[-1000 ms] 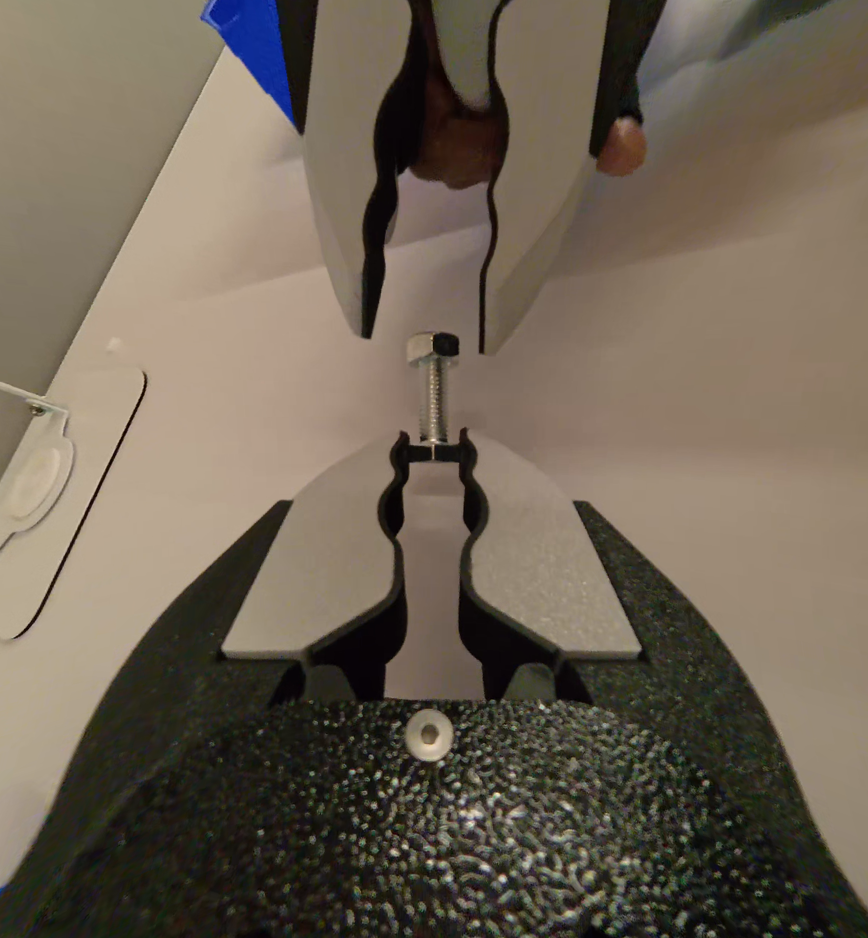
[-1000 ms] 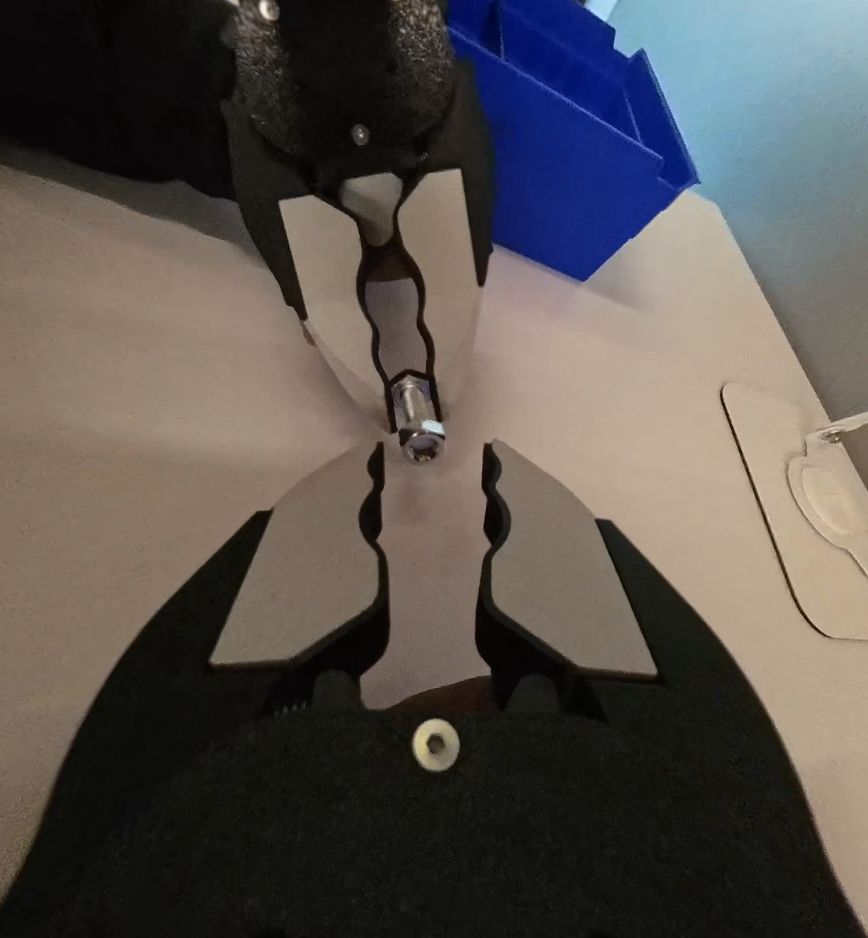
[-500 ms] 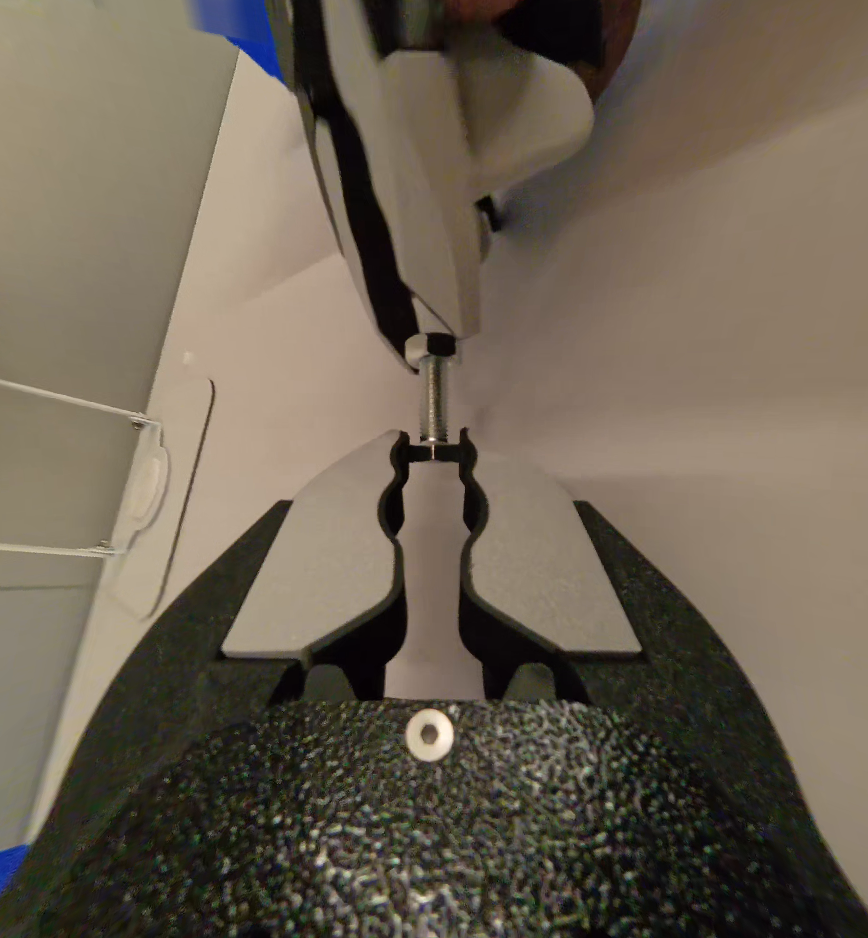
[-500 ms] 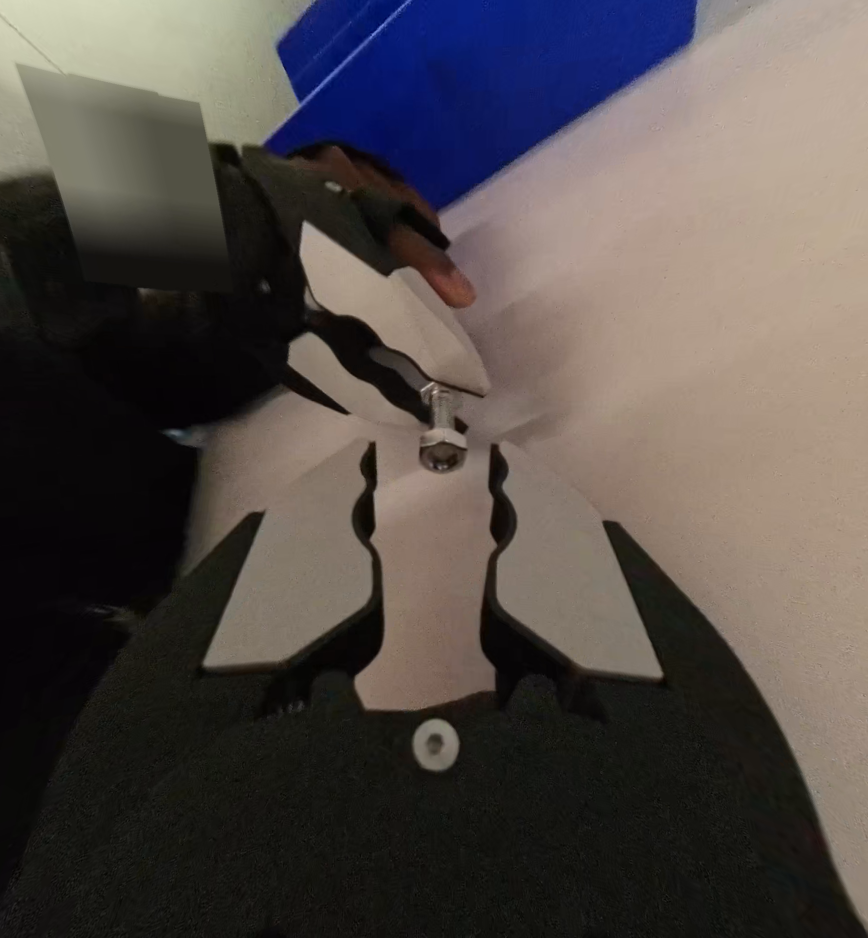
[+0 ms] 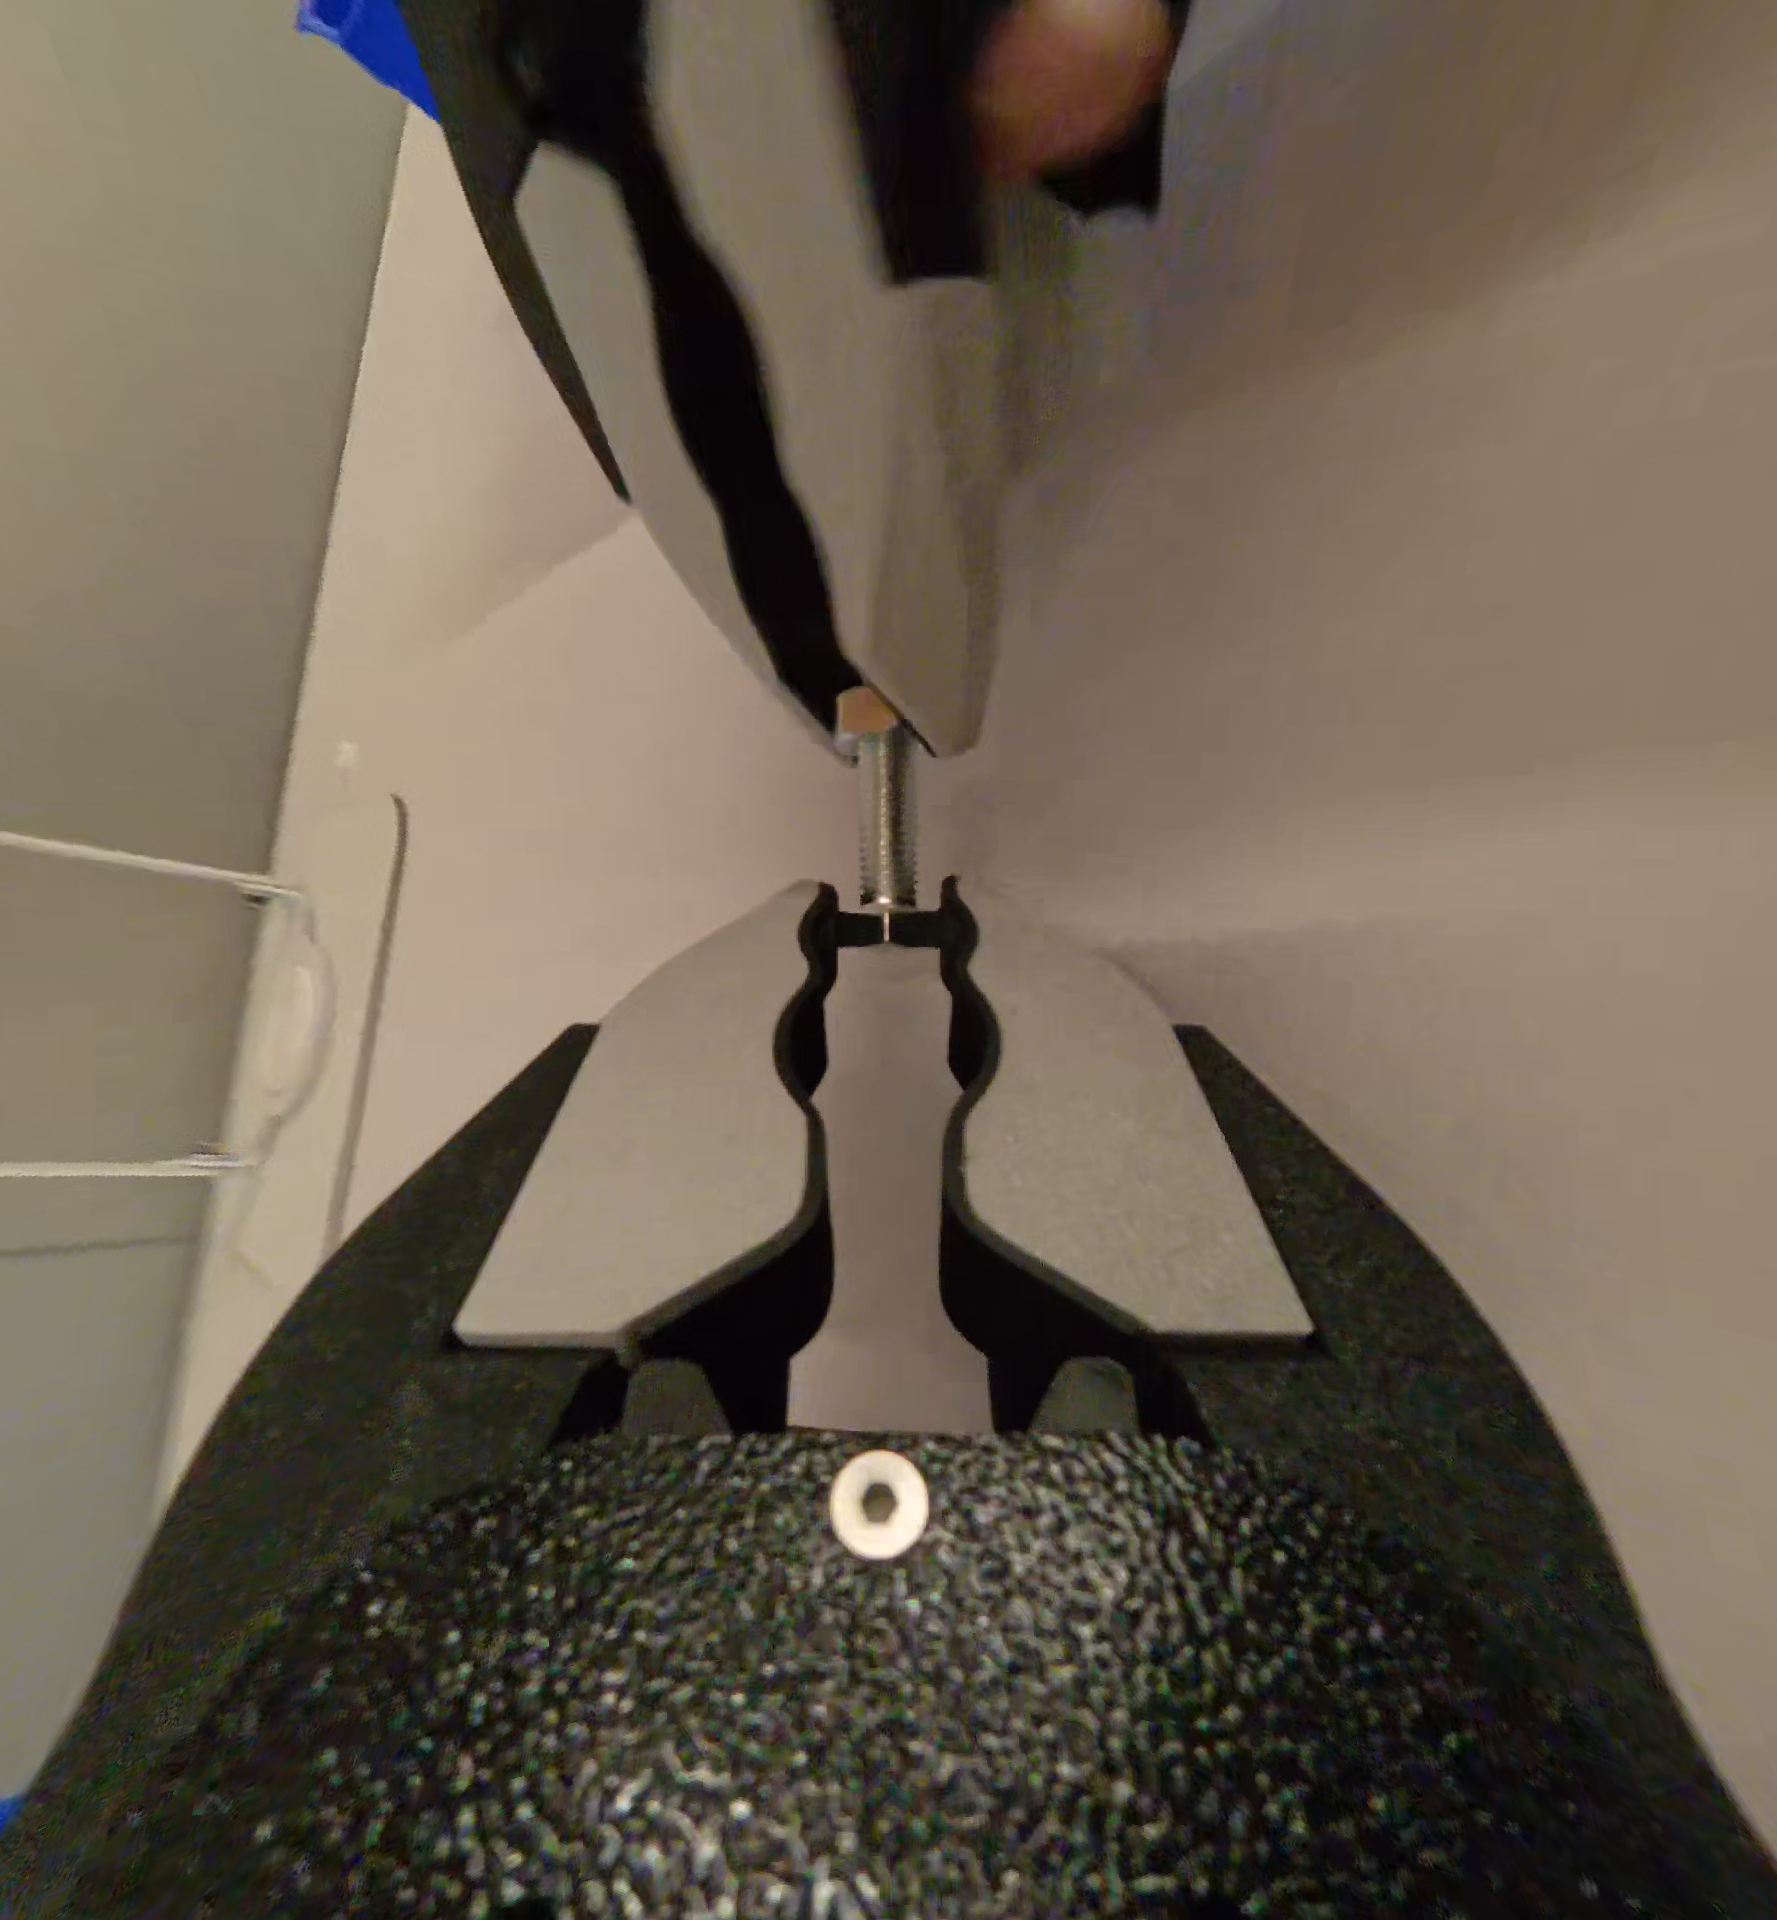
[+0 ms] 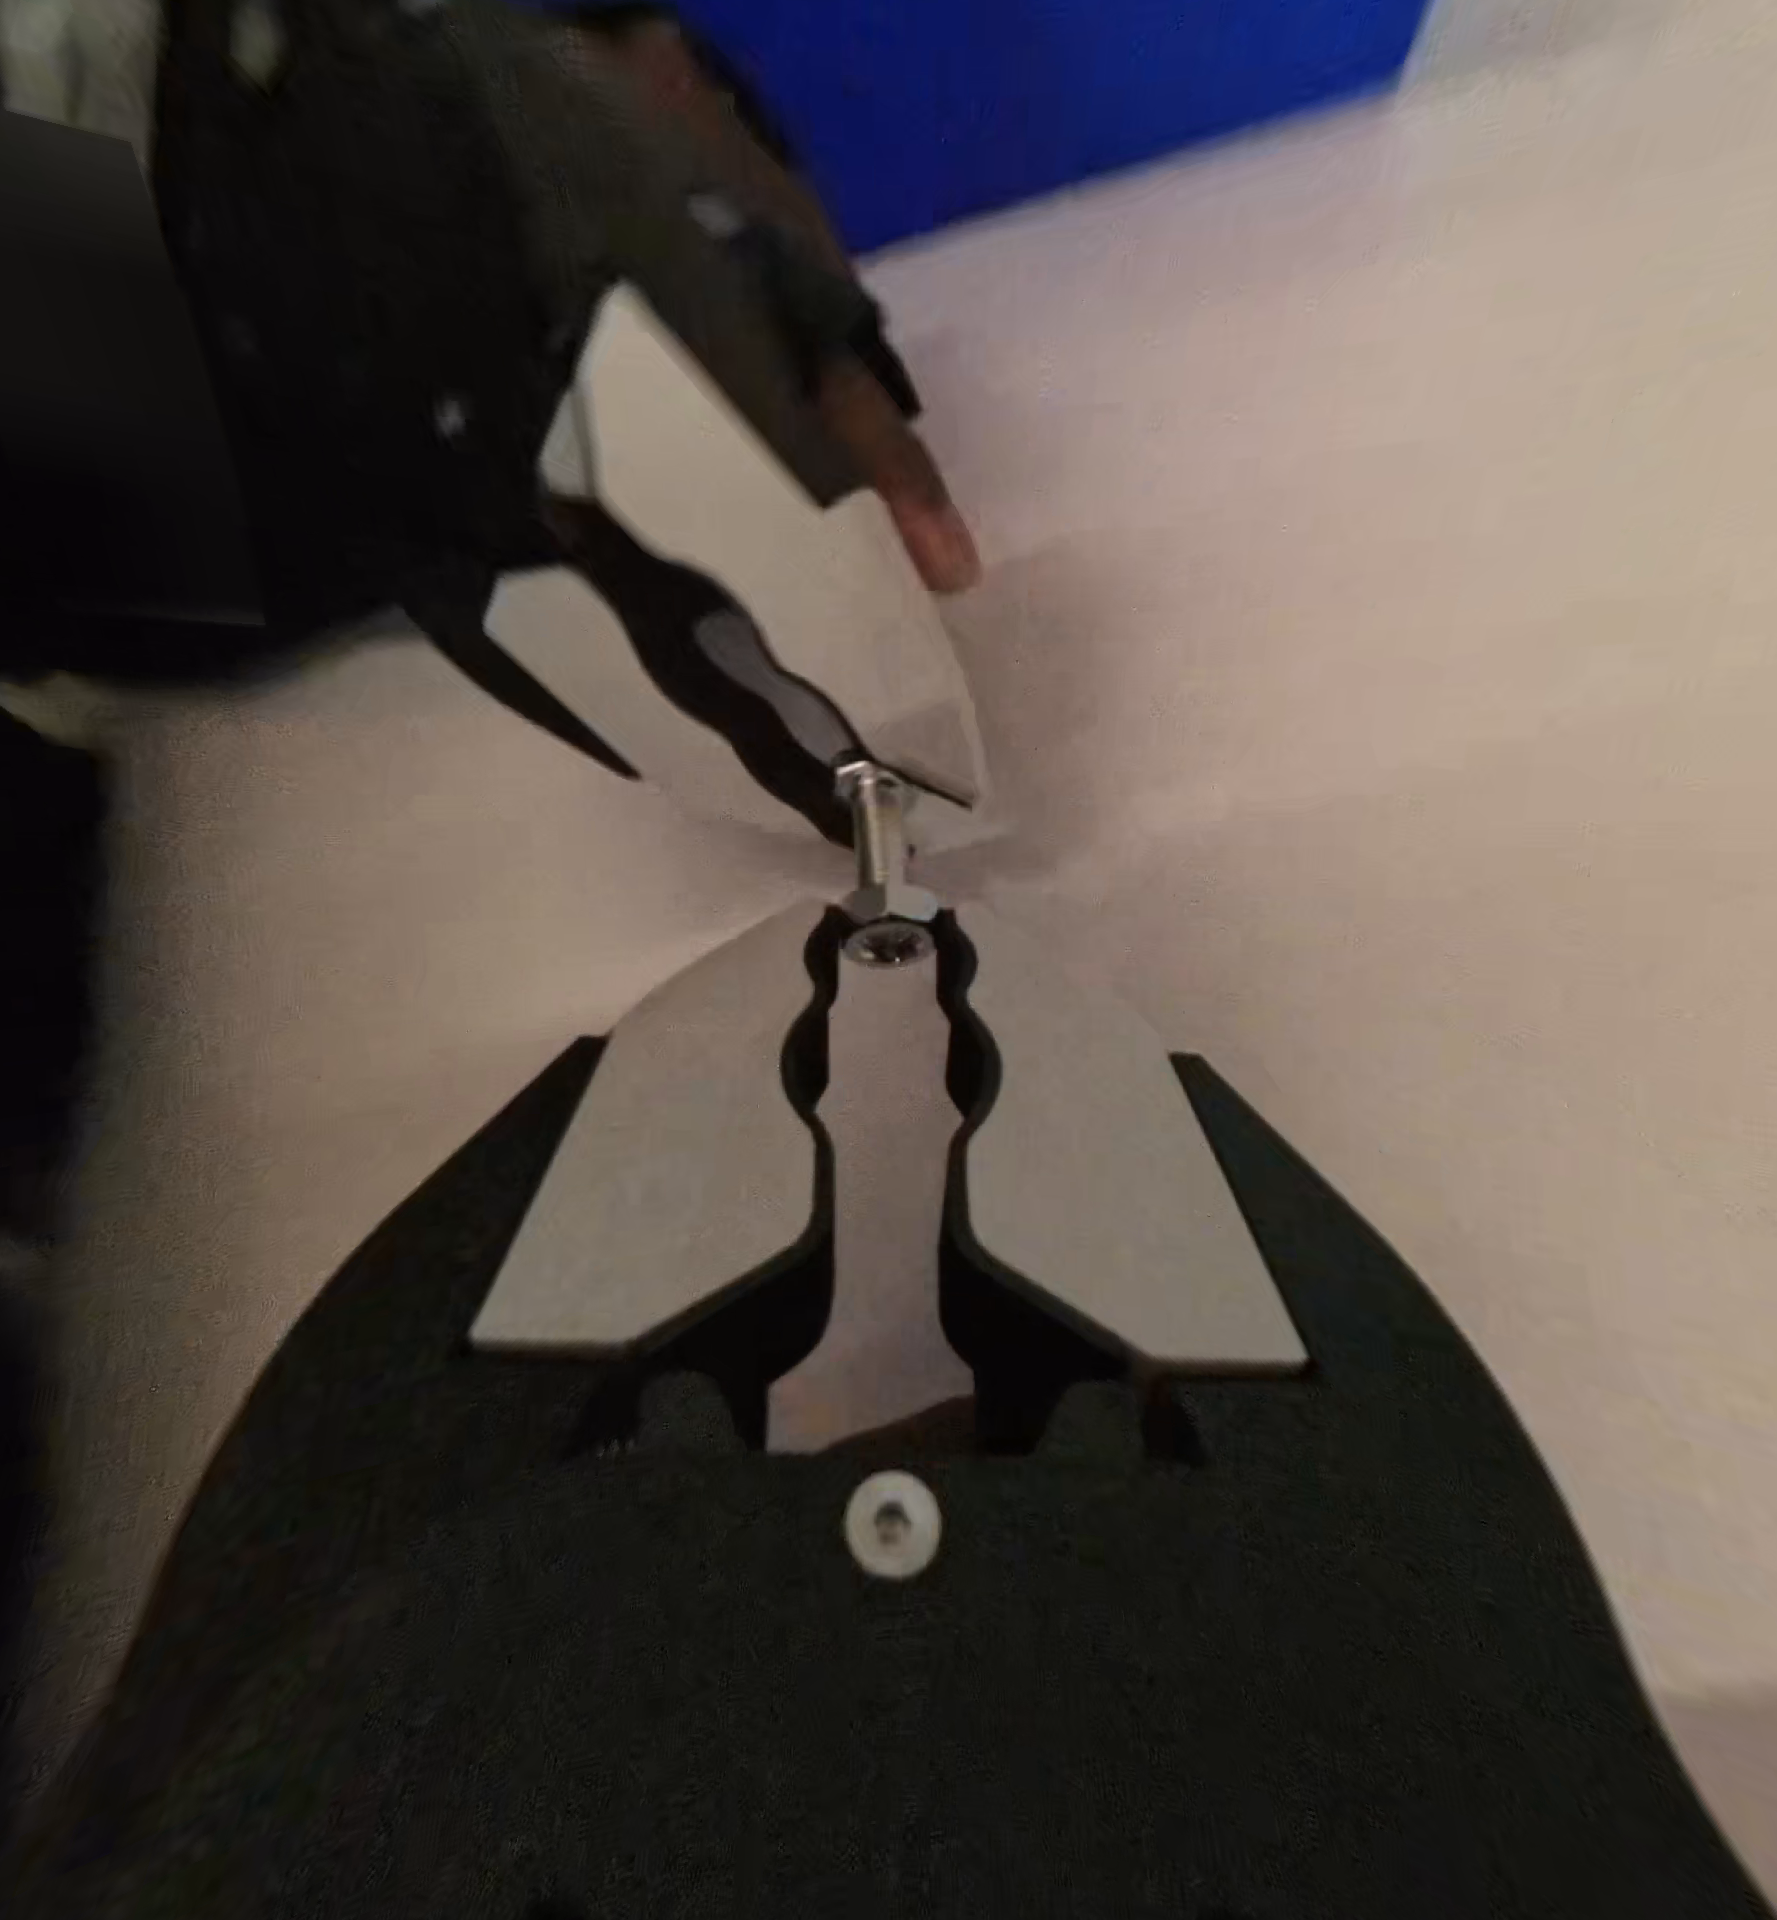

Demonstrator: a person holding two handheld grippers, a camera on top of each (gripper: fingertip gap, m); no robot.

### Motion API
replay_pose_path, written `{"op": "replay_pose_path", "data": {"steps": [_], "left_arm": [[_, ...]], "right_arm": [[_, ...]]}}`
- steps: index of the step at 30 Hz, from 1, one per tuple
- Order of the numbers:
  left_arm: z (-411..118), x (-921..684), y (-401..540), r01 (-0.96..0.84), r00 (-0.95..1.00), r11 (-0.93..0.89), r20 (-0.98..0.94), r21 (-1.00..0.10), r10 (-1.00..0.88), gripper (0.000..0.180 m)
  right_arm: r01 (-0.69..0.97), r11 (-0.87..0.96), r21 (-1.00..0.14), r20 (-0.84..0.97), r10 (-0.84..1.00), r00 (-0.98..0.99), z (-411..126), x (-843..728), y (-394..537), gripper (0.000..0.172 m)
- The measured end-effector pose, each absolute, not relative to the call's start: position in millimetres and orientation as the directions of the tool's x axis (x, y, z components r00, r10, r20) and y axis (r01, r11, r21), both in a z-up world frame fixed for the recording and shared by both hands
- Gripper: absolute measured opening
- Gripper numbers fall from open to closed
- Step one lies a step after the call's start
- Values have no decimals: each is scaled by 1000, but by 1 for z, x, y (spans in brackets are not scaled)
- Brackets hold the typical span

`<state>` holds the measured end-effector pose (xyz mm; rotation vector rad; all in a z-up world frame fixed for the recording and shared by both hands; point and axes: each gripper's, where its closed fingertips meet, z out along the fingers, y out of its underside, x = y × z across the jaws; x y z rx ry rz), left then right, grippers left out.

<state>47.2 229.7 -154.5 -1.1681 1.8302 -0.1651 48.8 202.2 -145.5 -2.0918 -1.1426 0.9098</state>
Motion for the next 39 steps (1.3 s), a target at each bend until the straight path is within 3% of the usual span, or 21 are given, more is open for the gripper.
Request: {"op": "replay_pose_path", "data": {"steps": [2,4,6,9,13,17,20,23,25,27,29,31,33,36,39], "left_arm": [[-155,47,230,-654,-143,583,-678,-482,-721,18],[-151,48,231,-643,-113,561,-659,-522,-743,18],[-146,49,231,-621,-67,504,-600,-600,-797,18],[-143,47,231,-605,-30,416,-503,-679,-864,18],[-141,48,224,-568,-33,350,-404,-745,-914,18],[-141,50,219,-555,-55,340,-374,-759,-926,18],[-146,48,224,-598,-72,446,-509,-666,-857,18],[-152,48,226,-634,-146,591,-674,-498,-724,18],[-149,51,224,-622,-129,581,-663,-526,-738,18],[-144,51,225,-601,-83,521,-602,-606,-795,18],[-142,48,228,-598,-46,448,-529,-665,-847,18],[-139,47,229,-581,-23,391,-466,-714,-885,18],[-138,48,225,-562,-25,356,-414,-747,-910,18],[-138,50,218,-541,-54,343,-376,-767,-925,18],[-142,51,217,-554,-74,378,-408,-742,-910,18]], "right_arm": [[350,-675,-649,-550,735,397,-146,48,200,18],[300,-682,-667,-593,729,341,-139,48,203,18],[327,-562,-760,-468,822,326,-131,49,207,41],[447,-222,-867,-78,945,318,-126,55,211,51],[562,103,-821,282,928,243,-122,55,208,43],[574,169,-802,345,914,214,-122,49,204,18],[548,-165,-820,28,945,326,-133,50,206,17],[362,-654,-664,-529,754,390,-142,50,198,17],[283,-696,-660,-621,717,316,-133,49,200,20],[290,-577,-763,-493,811,315,-125,51,207,33],[373,-327,-868,-197,917,347,-119,57,215,38],[475,-73,-877,94,943,319,-116,60,214,40],[539,96,-837,276,924,263,-114,59,209,39],[560,188,-807,360,908,214,-117,52,202,31],[598,121,-792,302,929,213,-129,50,201,17]]}}
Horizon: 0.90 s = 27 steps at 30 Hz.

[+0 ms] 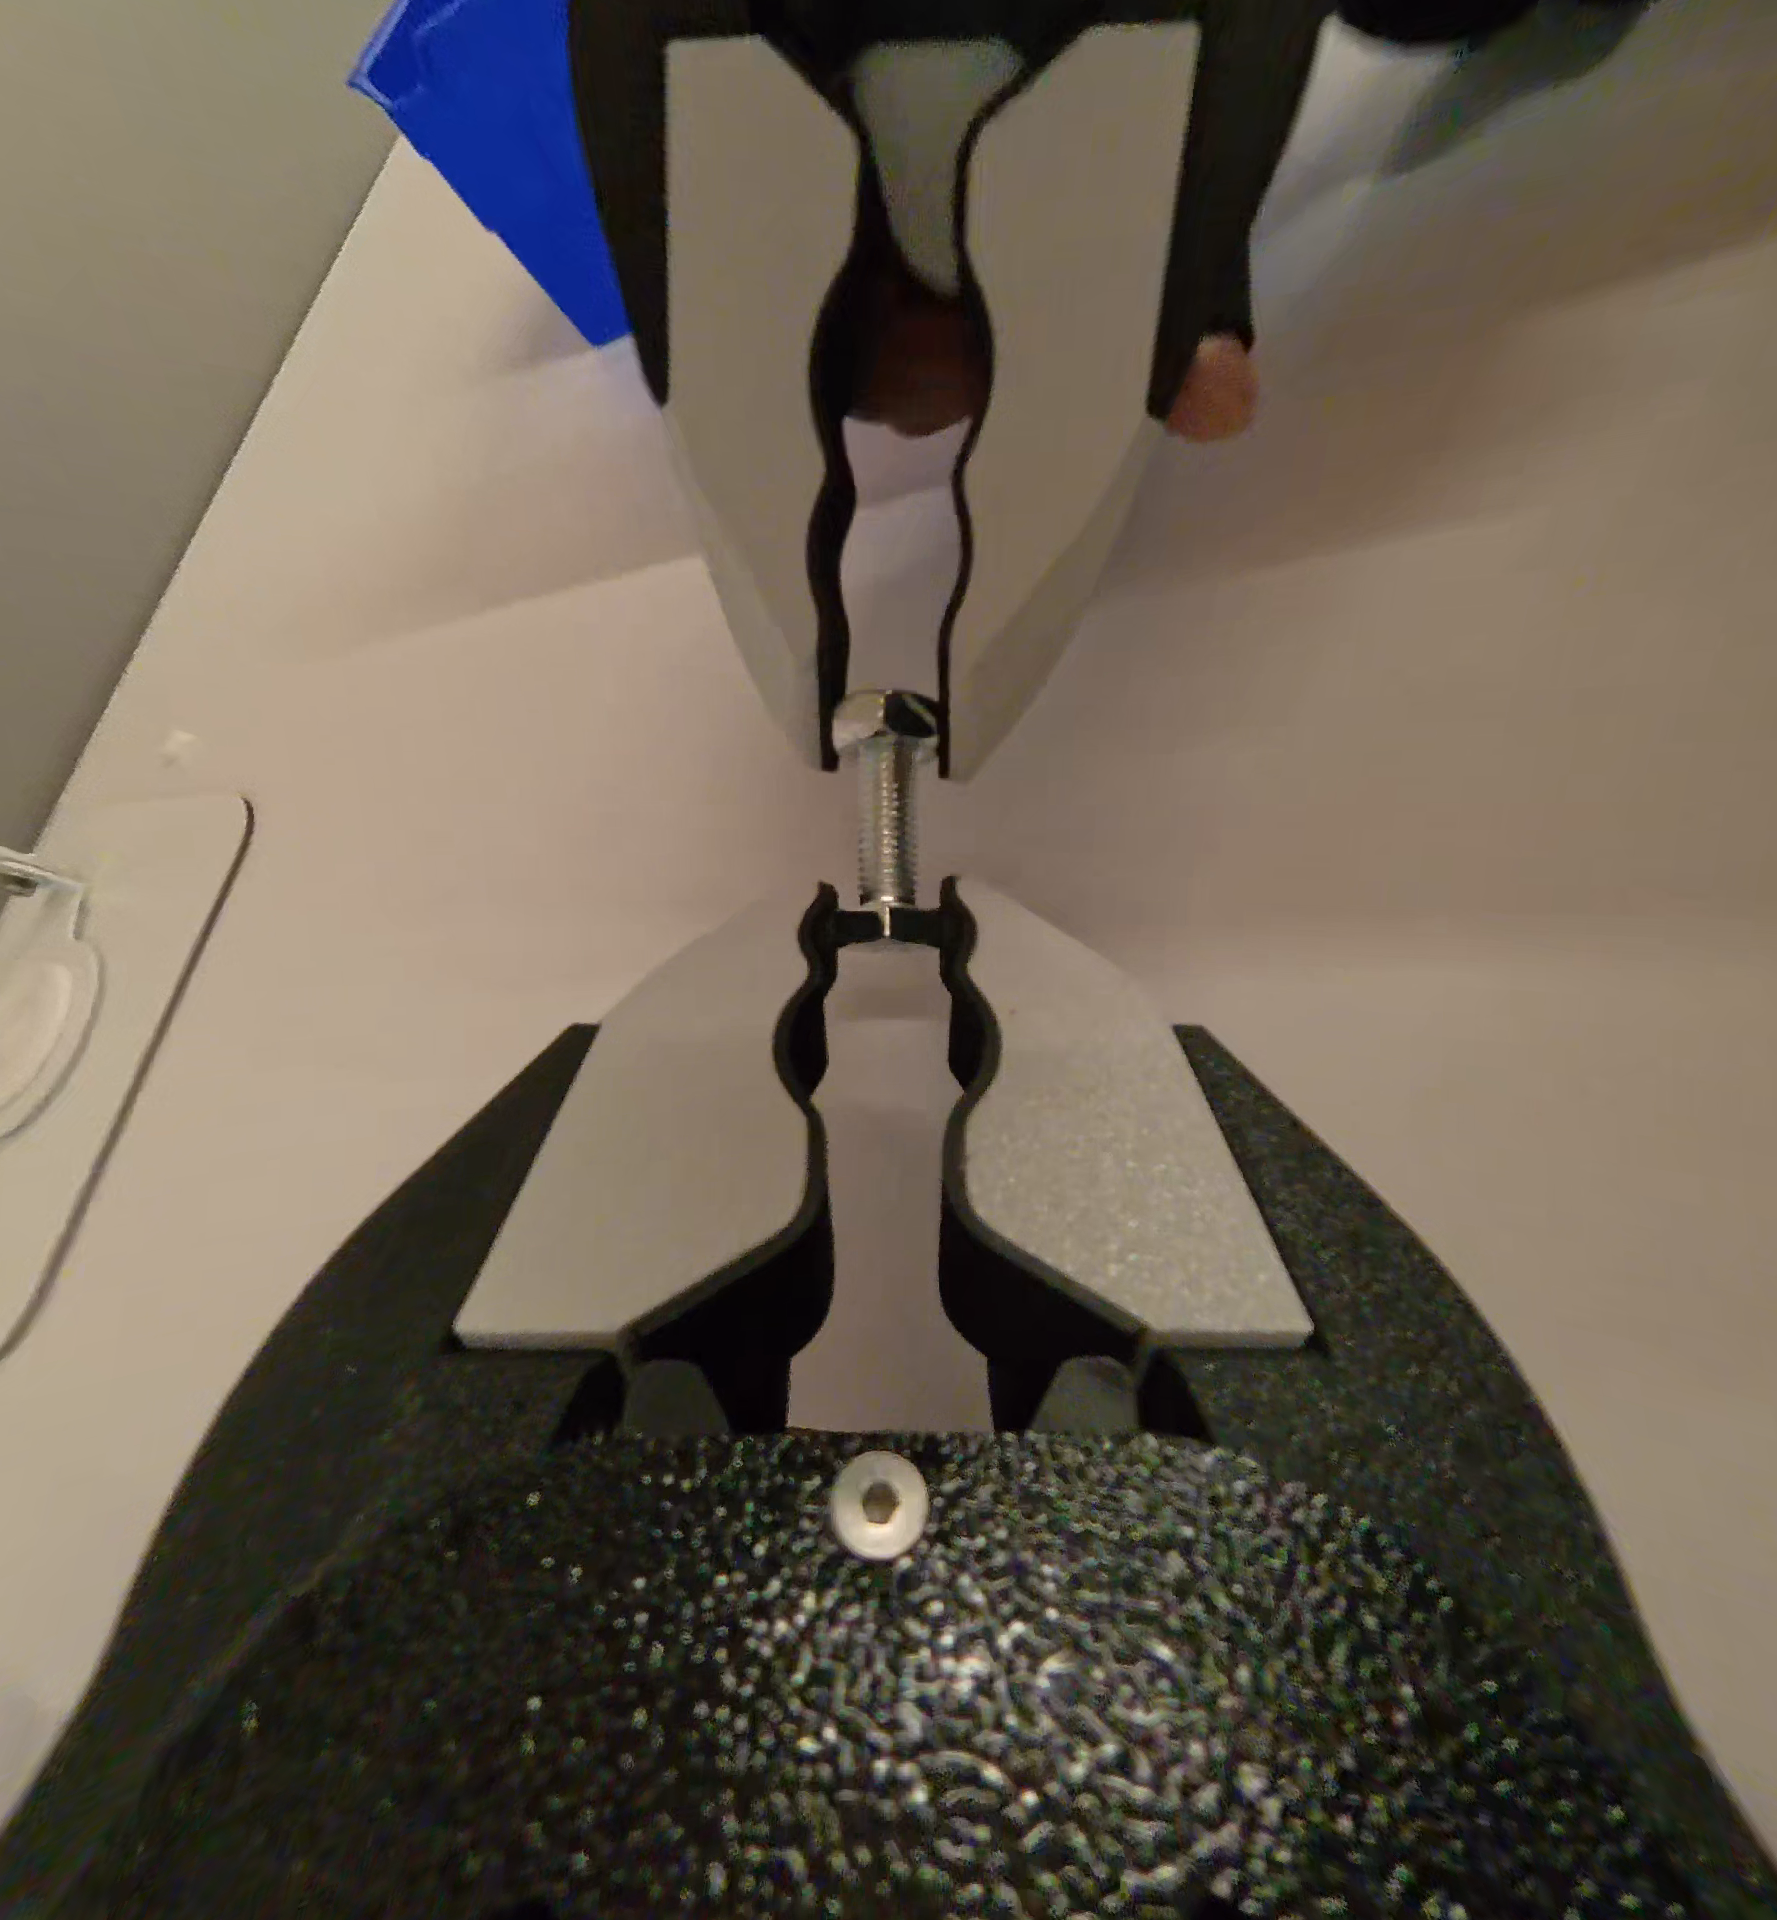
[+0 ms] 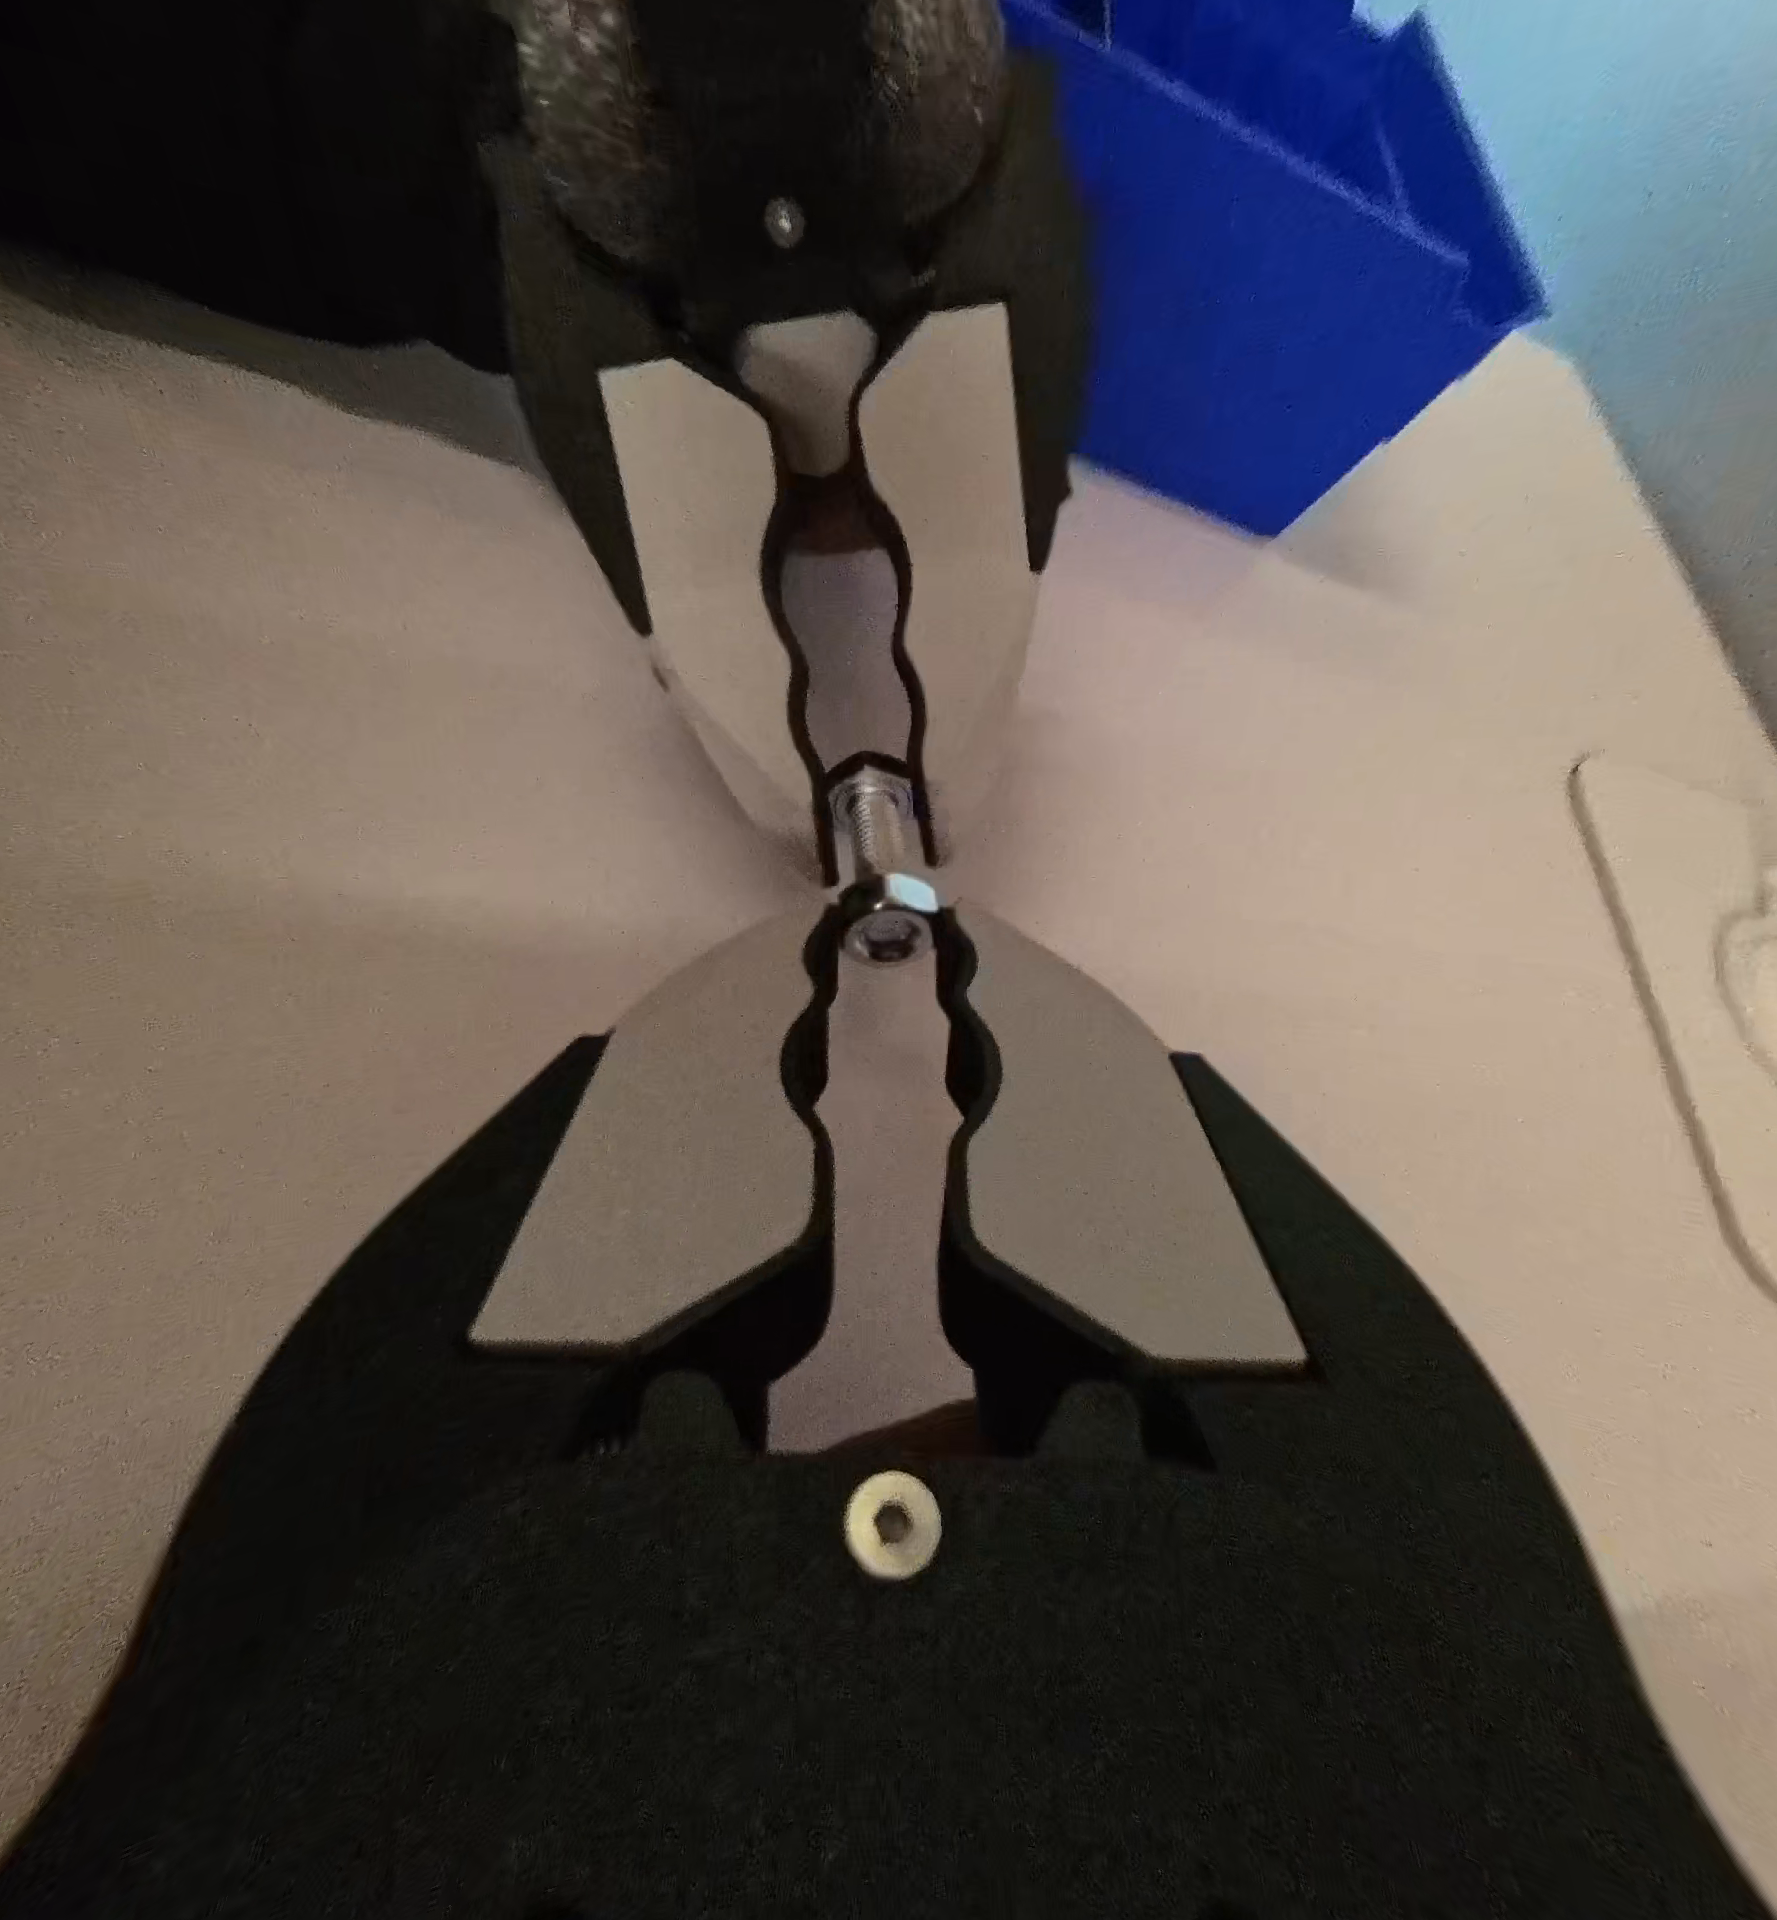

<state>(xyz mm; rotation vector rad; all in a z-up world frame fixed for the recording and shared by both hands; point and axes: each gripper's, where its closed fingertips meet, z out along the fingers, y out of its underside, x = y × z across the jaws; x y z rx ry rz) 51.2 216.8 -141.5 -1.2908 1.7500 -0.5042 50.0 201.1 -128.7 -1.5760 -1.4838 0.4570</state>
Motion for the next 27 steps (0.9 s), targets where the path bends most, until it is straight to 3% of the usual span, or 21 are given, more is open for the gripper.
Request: {"op": "replay_pose_path", "data": {"steps": [3,5,7,9,12,15,18,19,21,24,26,27], "left_arm": [[-149,50,223,-610,-116,527,-592,-591,-798,18],[-151,49,224,-621,-152,598,-670,-507,-727,18],[-147,50,225,-612,-134,600,-680,-515,-721,18],[-142,50,227,-599,-82,537,-622,-593,-779,18],[-140,47,230,-594,-37,438,-521,-675,-853,18],[-139,47,228,-575,-26,378,-445,-726,-895,18],[-141,49,221,-561,-54,352,-391,-749,-919,18],[-143,50,219,-564,-65,353,-386,-746,-920,18],[-146,50,220,-582,-73,381,-421,-719,-904,18],[-151,50,220,-604,-131,513,-559,-610,-819,18],[-155,50,218,-611,-174,585,-631,-533,-756,18],[-154,51,218,-611,-171,580,-626,-538,-761,18]], "right_arm": [[524,-306,-795,-136,931,338,-140,50,199,17],[390,-610,-690,-488,790,371,-143,48,195,17],[297,-693,-657,-623,721,305,-135,46,196,18],[294,-614,-733,-547,788,282,-128,47,200,34],[429,-246,-869,-105,939,327,-125,54,210,44],[567,63,-821,261,926,275,-125,57,211,45],[581,175,-795,367,901,231,-125,50,206,33],[573,180,-799,366,902,227,-124,48,204,20],[591,91,-801,288,925,248,-131,49,206,18],[514,-334,-790,-158,921,357,-145,50,202,18],[400,-599,-693,-472,797,376,-147,51,198,18],[359,-650,-670,-544,758,359,-146,51,199,18]]}}
